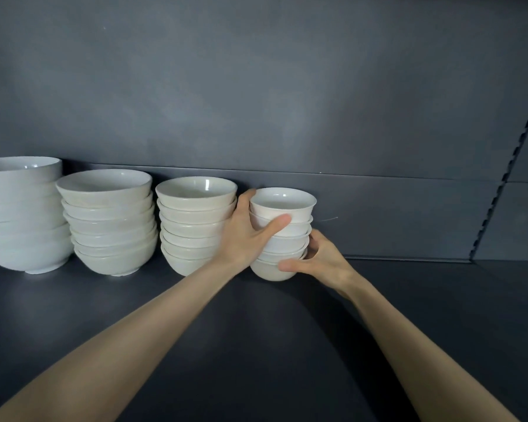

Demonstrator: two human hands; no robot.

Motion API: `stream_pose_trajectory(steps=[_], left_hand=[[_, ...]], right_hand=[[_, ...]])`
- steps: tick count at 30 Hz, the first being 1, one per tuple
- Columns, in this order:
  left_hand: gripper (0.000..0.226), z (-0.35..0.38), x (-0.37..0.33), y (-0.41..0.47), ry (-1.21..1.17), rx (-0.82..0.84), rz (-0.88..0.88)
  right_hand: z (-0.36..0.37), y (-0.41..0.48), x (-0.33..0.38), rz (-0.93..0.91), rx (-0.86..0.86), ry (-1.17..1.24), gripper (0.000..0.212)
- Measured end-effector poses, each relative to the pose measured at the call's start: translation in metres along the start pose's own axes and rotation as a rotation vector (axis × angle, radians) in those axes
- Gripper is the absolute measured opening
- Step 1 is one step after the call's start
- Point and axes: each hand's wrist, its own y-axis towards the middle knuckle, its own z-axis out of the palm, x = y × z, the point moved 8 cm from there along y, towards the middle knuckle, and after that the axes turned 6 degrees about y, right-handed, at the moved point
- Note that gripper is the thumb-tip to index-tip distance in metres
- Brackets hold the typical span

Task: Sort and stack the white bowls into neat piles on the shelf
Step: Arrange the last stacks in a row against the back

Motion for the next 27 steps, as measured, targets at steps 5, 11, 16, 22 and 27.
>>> stream_pose_trajectory(steps=[5, 11, 16, 22, 27], left_hand=[[0.080, -0.0008, -0.0008, -0.0028, -0.018, -0.023, -0.015], [0.095, 0.0008, 0.0024, -0.0022, -0.017, -0.007, -0.049], [0.108, 0.0029, 0.0028, -0.0025, 0.001, 0.056, -0.087], [0.105, 0.0040, 0.0027, -0.0033, 0.017, 0.055, -0.083], [0.106, 0.0033, 0.0041, -0.0024, 0.019, 0.041, -0.074]], right_hand=[[-0.0012, 0.0008, 0.0003, -0.003, 0.002, -0.008, 0.101], [-0.0007, -0.0002, 0.0020, -0.014, 0.020, -0.008, 0.095], [-0.0038, 0.0015, 0.0000, -0.036, -0.004, 0.003, 0.081], [-0.0052, 0.0059, -0.0044, -0.037, -0.025, 0.016, 0.086], [-0.0044, 0.0037, -0.0034, -0.033, -0.033, 0.022, 0.091]])
